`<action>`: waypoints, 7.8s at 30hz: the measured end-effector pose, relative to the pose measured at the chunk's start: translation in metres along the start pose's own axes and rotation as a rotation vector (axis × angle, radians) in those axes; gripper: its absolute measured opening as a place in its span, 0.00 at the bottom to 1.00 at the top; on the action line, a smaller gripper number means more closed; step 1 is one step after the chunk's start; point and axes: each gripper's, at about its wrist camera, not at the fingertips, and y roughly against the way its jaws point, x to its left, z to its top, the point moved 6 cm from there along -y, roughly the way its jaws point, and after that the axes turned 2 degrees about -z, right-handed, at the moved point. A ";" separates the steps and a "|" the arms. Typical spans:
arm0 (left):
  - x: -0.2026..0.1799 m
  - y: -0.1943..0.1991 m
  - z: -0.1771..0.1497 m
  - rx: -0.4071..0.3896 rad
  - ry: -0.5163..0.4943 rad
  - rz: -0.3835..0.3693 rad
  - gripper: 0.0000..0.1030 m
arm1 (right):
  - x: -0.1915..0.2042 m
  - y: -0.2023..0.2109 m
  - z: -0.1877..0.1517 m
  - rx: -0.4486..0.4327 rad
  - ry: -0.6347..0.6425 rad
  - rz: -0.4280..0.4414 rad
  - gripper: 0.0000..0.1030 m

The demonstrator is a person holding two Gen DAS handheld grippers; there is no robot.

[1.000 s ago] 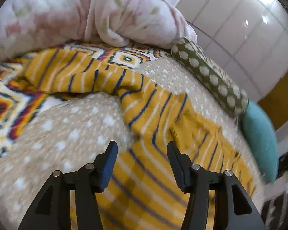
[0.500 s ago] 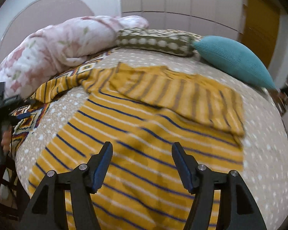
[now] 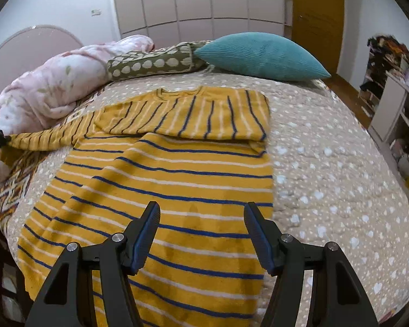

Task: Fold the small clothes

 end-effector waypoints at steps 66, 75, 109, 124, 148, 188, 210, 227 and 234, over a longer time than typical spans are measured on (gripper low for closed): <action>-0.052 0.182 -0.178 0.008 -0.311 -0.107 0.64 | 0.060 -0.120 0.090 -0.013 0.151 0.112 0.67; 0.038 0.232 -0.116 -0.138 -0.177 0.085 0.75 | 0.027 -0.131 0.104 0.029 0.022 0.146 0.01; -0.108 0.059 -0.280 0.199 -0.447 -0.170 0.76 | -0.087 -0.166 0.152 0.117 -0.069 -0.268 0.32; -0.111 0.056 -0.283 0.209 -0.481 -0.168 0.84 | -0.128 -0.052 0.017 0.146 -0.391 0.167 0.62; -0.094 0.100 -0.265 0.252 -0.338 -0.335 0.82 | -0.122 -0.009 -0.082 0.117 -0.541 0.265 0.63; -0.111 0.143 -0.314 0.445 -0.274 -0.501 0.09 | -0.012 0.012 -0.139 0.225 -0.457 0.688 0.11; -0.137 0.149 -0.262 0.317 -0.252 -0.559 0.09 | -0.016 0.062 -0.089 0.106 -0.234 0.615 0.09; -0.241 0.010 -0.164 0.374 -0.162 -0.487 0.10 | -0.029 -0.039 0.090 0.041 -0.241 0.400 0.09; -0.243 -0.043 -0.155 0.467 -0.013 -0.515 0.16 | -0.039 -0.097 0.114 0.104 -0.276 0.385 0.12</action>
